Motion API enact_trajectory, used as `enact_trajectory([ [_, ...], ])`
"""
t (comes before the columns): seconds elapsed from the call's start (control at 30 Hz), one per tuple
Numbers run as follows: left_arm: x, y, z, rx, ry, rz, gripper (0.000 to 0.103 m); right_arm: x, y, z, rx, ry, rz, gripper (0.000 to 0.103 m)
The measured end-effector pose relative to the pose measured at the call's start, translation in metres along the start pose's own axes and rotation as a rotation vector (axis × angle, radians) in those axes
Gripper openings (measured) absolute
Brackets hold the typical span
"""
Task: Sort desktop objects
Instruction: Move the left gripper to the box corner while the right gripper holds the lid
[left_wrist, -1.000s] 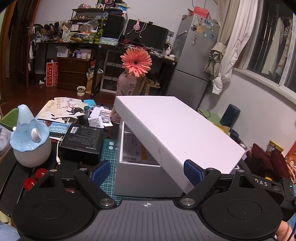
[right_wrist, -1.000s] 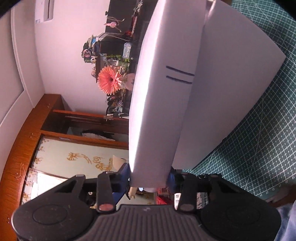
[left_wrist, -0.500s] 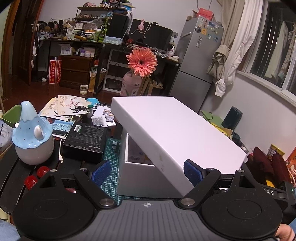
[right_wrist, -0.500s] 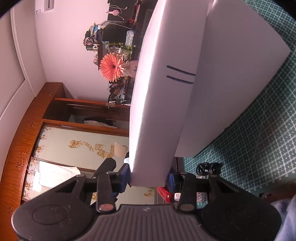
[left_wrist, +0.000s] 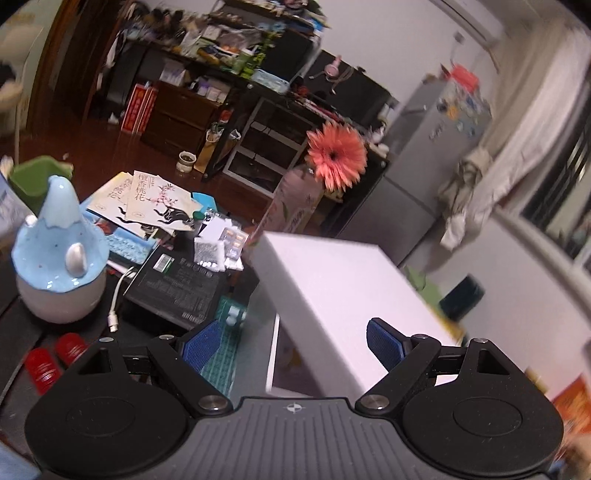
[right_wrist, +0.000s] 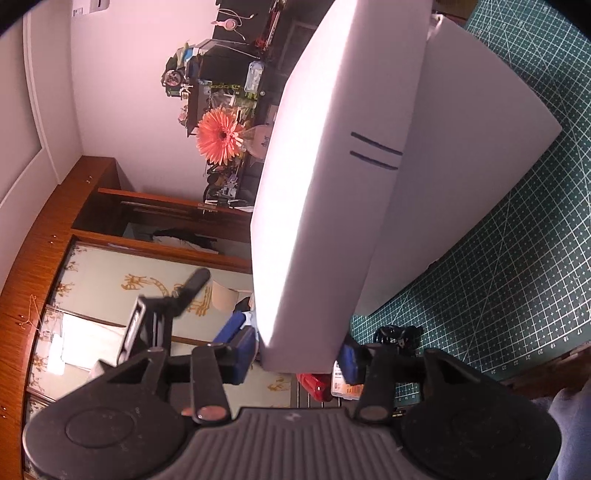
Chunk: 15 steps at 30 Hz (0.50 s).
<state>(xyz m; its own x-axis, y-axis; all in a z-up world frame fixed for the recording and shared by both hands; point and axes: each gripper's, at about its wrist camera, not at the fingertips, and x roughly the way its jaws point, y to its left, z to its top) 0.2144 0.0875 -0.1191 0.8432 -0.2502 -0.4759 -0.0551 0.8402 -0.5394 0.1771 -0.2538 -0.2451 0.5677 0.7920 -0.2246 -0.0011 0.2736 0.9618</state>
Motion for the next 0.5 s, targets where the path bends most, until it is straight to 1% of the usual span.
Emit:
enact_trajectory([
  [0.1, 0.015, 0.013, 0.013, -0.086, 0.007, -0.039, 0.086, -0.004, 0.003, -0.002, -0.015, -0.015, -0.008, 0.051],
  [0.23, 0.042, 0.03, 0.023, -0.198, 0.041, -0.082, 0.086, -0.008, 0.002, -0.003, -0.015, -0.033, -0.024, 0.051],
  [0.5, 0.074, 0.047, 0.026, -0.306, 0.075, -0.154, 0.086, -0.017, 0.001, -0.004, 0.017, -0.065, -0.051, 0.051],
])
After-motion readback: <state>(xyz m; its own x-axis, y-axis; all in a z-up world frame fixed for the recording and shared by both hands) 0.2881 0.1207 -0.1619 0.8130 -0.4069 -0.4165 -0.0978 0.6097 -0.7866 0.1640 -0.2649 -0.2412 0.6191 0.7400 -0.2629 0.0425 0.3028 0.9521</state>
